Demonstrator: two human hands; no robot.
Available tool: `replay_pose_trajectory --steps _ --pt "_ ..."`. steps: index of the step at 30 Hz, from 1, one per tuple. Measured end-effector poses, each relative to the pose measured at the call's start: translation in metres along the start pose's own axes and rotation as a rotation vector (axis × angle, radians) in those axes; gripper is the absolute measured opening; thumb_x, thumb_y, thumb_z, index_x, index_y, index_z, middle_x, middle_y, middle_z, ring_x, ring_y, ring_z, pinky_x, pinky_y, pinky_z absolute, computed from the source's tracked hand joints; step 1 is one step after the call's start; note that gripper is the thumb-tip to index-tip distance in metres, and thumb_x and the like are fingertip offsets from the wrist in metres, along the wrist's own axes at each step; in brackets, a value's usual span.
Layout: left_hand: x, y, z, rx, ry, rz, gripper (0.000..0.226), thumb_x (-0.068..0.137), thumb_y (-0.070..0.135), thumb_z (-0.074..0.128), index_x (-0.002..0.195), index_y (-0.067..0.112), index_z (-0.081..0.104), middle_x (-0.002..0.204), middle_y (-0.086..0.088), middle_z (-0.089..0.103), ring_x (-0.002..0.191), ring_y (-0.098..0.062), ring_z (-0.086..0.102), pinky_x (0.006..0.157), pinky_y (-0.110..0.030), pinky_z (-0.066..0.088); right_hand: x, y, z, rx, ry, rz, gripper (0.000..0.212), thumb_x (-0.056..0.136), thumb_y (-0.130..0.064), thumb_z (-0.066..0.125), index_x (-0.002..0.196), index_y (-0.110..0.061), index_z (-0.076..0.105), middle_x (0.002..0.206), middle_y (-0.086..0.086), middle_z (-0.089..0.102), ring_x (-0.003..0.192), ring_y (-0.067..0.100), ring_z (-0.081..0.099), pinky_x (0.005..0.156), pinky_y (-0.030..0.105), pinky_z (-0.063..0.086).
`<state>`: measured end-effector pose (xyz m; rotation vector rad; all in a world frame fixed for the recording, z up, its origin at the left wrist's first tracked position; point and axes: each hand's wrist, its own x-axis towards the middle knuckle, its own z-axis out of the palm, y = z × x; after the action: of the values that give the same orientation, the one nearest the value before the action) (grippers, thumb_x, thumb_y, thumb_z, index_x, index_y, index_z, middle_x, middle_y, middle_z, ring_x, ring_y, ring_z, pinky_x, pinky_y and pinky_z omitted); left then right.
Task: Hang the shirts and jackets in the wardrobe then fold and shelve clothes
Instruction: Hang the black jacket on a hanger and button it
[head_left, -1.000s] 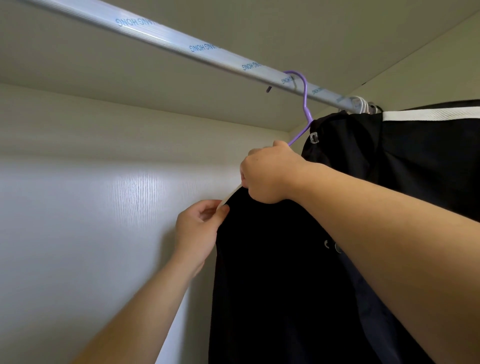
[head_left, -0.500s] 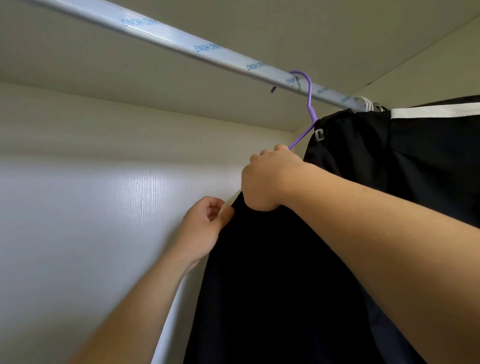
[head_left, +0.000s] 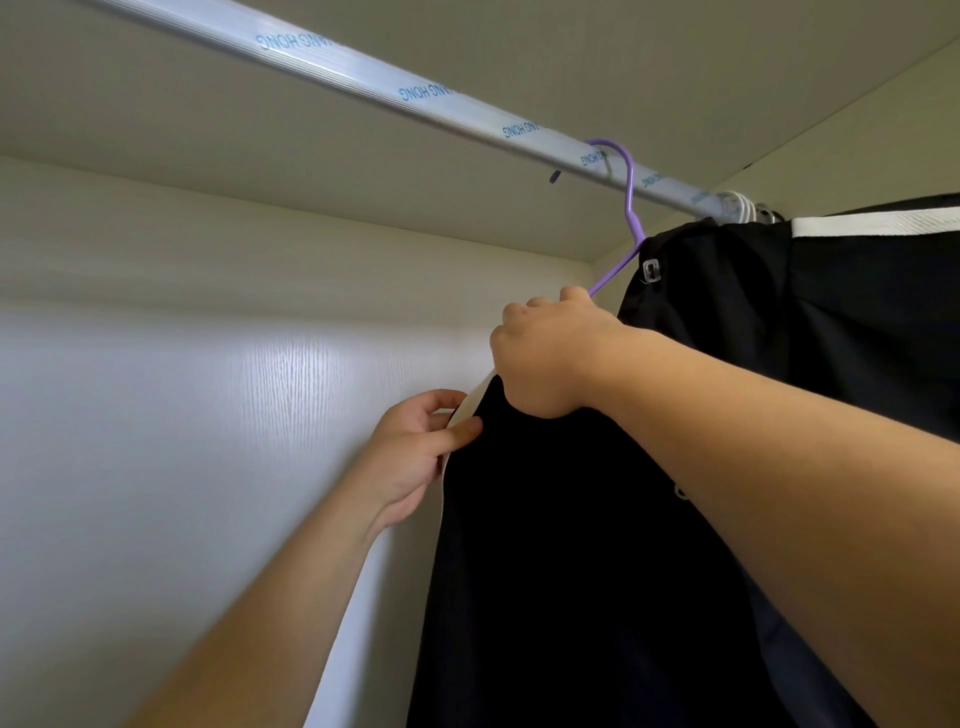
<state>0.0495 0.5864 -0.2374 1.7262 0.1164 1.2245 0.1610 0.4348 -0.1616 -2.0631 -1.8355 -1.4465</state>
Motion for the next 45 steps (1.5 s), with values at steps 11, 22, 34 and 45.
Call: replay_pose_trajectory --steps 11,22,34,45 --pt "-0.01 -0.005 0.006 -0.095 -0.024 -0.059 0.039 0.1 0.037 0.05 0.112 0.009 0.074 0.119 -0.017 0.07 0.114 -0.03 0.067 0.097 -0.035 0.055 0.002 0.003 0.002 0.023 0.031 -0.02 0.021 0.097 -0.027 0.038 0.081 -0.02 0.049 0.088 0.0 0.043 0.093 0.026 0.045 0.083 0.041 0.028" --pt "-0.023 0.04 0.081 0.825 0.453 0.808 0.025 0.094 0.016 0.049 0.111 0.023 0.066 0.109 0.021 0.06 0.111 -0.002 0.053 0.095 -0.014 0.038 -0.071 0.035 0.017 0.049 0.902 0.384 0.034 0.1 -0.035 0.038 0.102 -0.014 0.065 0.109 0.006 0.06 0.103 0.033 0.052 0.084 0.042 0.035" --pt "0.034 0.094 0.2 1.373 -0.068 0.856 0.028 0.099 0.03 0.046 0.115 0.034 0.068 0.115 0.012 0.069 0.112 -0.017 0.057 0.104 -0.036 0.034 -0.169 0.114 0.062 0.504 0.558 0.926 0.041 0.098 -0.037 0.051 0.135 -0.02 0.047 0.131 0.015 0.05 0.112 0.04 0.053 0.084 0.044 0.04" --pt "0.034 0.089 0.212 1.563 -0.204 1.123 0.029 0.09 0.046 0.066 0.113 0.03 0.059 0.096 0.005 0.07 0.098 -0.023 0.063 0.1 -0.039 0.037 -0.183 0.125 0.097 0.621 0.873 0.765 0.012 0.094 -0.022 0.066 0.104 -0.019 0.069 0.091 -0.008 0.068 0.081 0.011 0.057 0.068 0.015 0.03"
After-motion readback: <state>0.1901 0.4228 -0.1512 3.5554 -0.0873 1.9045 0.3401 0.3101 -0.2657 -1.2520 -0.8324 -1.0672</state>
